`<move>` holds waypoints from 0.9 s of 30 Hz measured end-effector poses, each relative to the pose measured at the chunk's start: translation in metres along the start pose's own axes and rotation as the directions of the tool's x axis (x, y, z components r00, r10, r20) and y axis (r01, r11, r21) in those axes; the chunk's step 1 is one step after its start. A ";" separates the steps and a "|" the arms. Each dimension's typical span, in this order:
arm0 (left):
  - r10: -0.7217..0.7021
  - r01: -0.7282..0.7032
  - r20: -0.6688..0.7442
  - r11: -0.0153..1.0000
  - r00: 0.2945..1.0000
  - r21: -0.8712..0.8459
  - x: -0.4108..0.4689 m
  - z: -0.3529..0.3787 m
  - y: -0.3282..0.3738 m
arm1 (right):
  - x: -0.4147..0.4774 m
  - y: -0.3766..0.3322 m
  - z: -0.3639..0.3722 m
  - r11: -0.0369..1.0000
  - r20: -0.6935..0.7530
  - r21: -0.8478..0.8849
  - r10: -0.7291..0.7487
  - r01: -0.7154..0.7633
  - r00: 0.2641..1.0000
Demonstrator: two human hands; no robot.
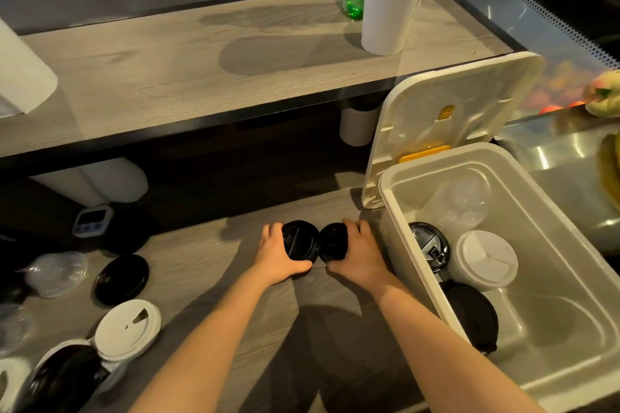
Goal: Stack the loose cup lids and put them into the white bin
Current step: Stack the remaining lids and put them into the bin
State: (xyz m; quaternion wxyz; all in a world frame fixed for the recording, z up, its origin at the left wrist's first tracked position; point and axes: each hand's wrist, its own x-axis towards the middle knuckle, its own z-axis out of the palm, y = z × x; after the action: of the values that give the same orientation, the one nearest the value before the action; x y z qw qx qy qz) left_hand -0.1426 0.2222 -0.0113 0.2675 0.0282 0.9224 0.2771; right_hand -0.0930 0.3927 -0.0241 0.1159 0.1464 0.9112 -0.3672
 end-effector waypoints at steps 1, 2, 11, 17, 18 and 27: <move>-0.017 0.015 -0.019 0.997 1.000 -0.079 -0.007 -0.001 -0.003 | -0.003 -0.002 -0.001 0.997 -0.014 0.068 0.023 -0.022 1.000; -0.036 0.031 -0.031 0.987 0.999 -0.160 -0.014 0.000 -0.006 | -0.007 -0.004 -0.002 0.990 -0.033 0.138 0.036 -0.031 0.999; -0.050 -0.034 -0.157 0.872 0.986 -0.488 -0.071 0.006 -0.013 | -0.051 -0.052 -0.016 0.787 0.220 0.616 -0.146 -0.022 0.965; -0.046 -0.045 -0.125 0.771 0.991 -0.636 -0.101 -0.005 -0.014 | -0.064 -0.074 -0.009 0.749 0.301 0.662 -0.238 -0.023 0.923; -0.015 -0.061 -0.108 0.742 0.994 -0.668 -0.107 -0.008 -0.018 | -0.066 -0.077 -0.008 0.752 0.312 0.659 -0.241 -0.026 0.919; 0.114 0.021 0.030 0.076 0.993 -0.997 -0.144 -0.034 -0.026 | -0.085 -0.088 -0.001 0.834 0.397 0.539 -0.374 0.117 0.838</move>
State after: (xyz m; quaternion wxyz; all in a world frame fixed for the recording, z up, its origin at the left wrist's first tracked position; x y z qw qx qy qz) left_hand -0.0347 0.1543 0.0678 0.2521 -0.1181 0.4725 0.8362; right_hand -0.0446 0.3170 0.0596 0.2503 -0.0484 0.7385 -0.6242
